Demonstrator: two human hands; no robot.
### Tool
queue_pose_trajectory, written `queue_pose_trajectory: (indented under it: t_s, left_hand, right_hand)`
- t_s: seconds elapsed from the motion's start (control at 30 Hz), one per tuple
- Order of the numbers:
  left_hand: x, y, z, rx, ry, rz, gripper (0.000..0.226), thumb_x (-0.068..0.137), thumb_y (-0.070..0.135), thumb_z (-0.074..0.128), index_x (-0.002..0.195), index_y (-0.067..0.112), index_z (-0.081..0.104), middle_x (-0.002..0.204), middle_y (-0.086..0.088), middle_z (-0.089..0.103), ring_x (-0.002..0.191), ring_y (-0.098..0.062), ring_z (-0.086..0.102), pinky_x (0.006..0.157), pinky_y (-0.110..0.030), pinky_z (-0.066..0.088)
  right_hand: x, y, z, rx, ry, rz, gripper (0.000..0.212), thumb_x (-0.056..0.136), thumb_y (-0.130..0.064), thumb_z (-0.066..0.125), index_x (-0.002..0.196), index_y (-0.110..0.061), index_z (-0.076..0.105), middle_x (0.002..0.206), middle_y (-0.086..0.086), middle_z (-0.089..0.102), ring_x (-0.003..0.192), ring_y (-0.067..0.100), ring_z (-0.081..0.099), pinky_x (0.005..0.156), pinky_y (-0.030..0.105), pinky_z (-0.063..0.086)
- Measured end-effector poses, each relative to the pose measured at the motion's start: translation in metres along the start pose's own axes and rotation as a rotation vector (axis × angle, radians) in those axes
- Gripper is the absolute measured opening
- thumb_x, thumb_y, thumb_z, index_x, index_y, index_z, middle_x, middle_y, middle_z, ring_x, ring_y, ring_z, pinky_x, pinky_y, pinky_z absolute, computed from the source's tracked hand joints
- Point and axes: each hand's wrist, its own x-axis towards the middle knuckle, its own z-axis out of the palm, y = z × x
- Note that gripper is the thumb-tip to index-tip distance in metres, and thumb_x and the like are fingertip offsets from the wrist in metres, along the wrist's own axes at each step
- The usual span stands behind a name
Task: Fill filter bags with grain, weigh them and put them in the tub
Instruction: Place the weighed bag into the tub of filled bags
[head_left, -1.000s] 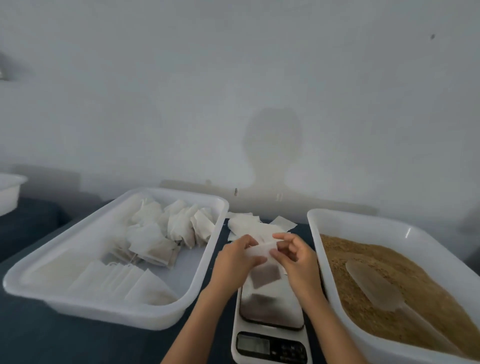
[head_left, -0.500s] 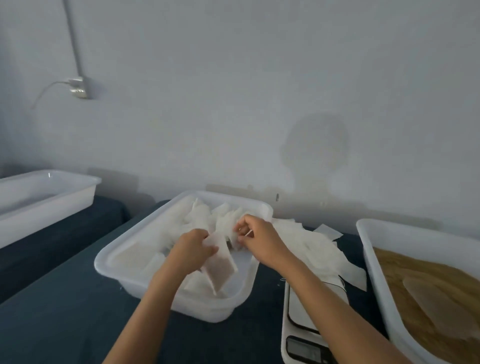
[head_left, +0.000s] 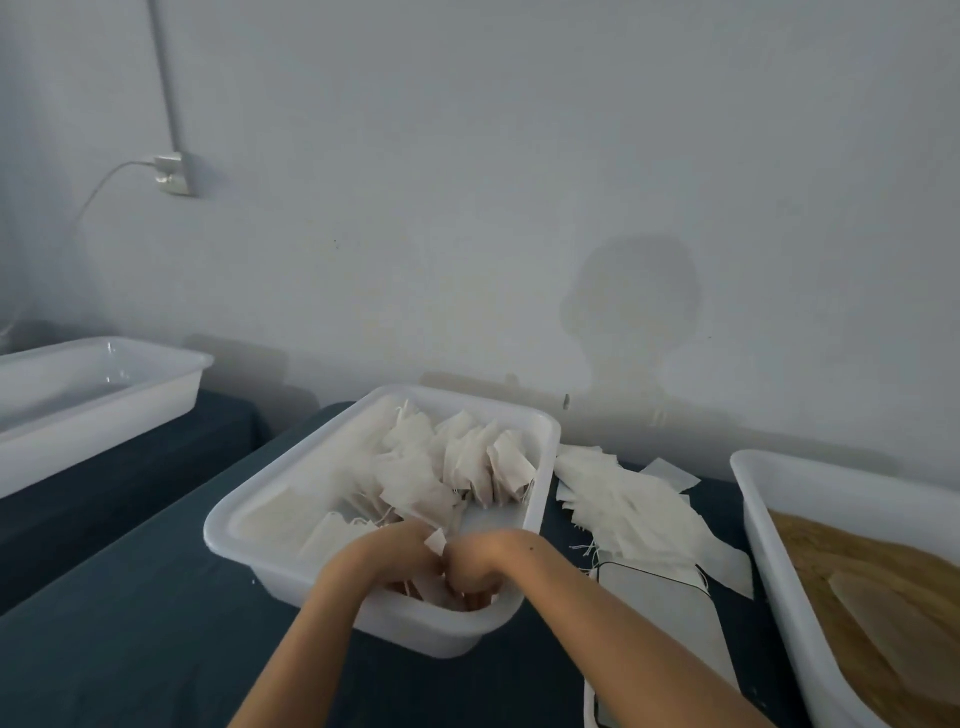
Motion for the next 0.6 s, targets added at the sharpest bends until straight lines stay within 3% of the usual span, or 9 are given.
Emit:
queue_pose_trajectory:
  t_s: [0.13,0.23,0.4,0.5,0.6]
  left_hand:
    - [0.002,-0.005,0.002,-0.053,0.047,0.03,0.007,0.079,0.025,0.068,0.085,0.021,0.065,0.072,0.011,0.062,0.063,-0.001,0.057,0.054,-0.013,0.043]
    - [0.003,-0.008,0.004,-0.086,0.075,0.023,0.021,0.078,0.028,0.068,0.097,0.02,0.066,0.087,0.004,0.069,0.075,-0.008,0.064,0.068,-0.02,0.053]
    - [0.011,-0.009,0.008,0.132,0.109,-0.003,0.032,0.082,0.032,0.065,0.109,0.015,0.062,0.104,-0.001,0.067,0.096,-0.016,0.062,0.083,-0.025,0.048]
    - [0.018,-0.007,0.012,0.268,0.123,-0.023,0.041,0.08,0.033,0.068,0.117,0.019,0.058,0.118,0.001,0.062,0.107,-0.016,0.056,0.093,-0.025,0.043]
    - [0.022,-0.002,0.008,0.278,0.202,-0.059,0.047,0.079,0.028,0.071,0.12,0.019,0.049,0.125,-0.002,0.056,0.114,-0.019,0.053,0.096,-0.027,0.042]
  right_hand:
    - [0.001,0.003,-0.007,0.131,-0.1,0.0,0.034,0.099,-0.009,0.037,0.128,0.004,0.049,0.128,0.022,0.057,0.121,0.032,0.054,0.101,0.042,0.045]
    - [0.0,0.005,-0.009,0.121,-0.101,-0.042,0.034,0.097,-0.007,0.042,0.129,0.002,0.051,0.131,0.018,0.055,0.123,0.029,0.052,0.103,0.043,0.044]
    - [-0.002,0.005,-0.006,0.095,-0.056,-0.094,0.033,0.096,-0.003,0.044,0.128,-0.001,0.051,0.131,0.014,0.055,0.116,0.024,0.055,0.102,0.039,0.043]
    - [-0.006,0.005,-0.004,0.113,0.057,-0.126,0.027,0.092,0.0,0.047,0.116,0.002,0.06,0.119,0.018,0.063,0.109,0.027,0.061,0.095,0.037,0.045]
    - [-0.017,0.017,-0.011,0.19,0.328,-0.21,0.02,0.088,0.001,0.05,0.101,-0.006,0.065,0.113,0.012,0.064,0.106,0.027,0.059,0.093,0.039,0.047]
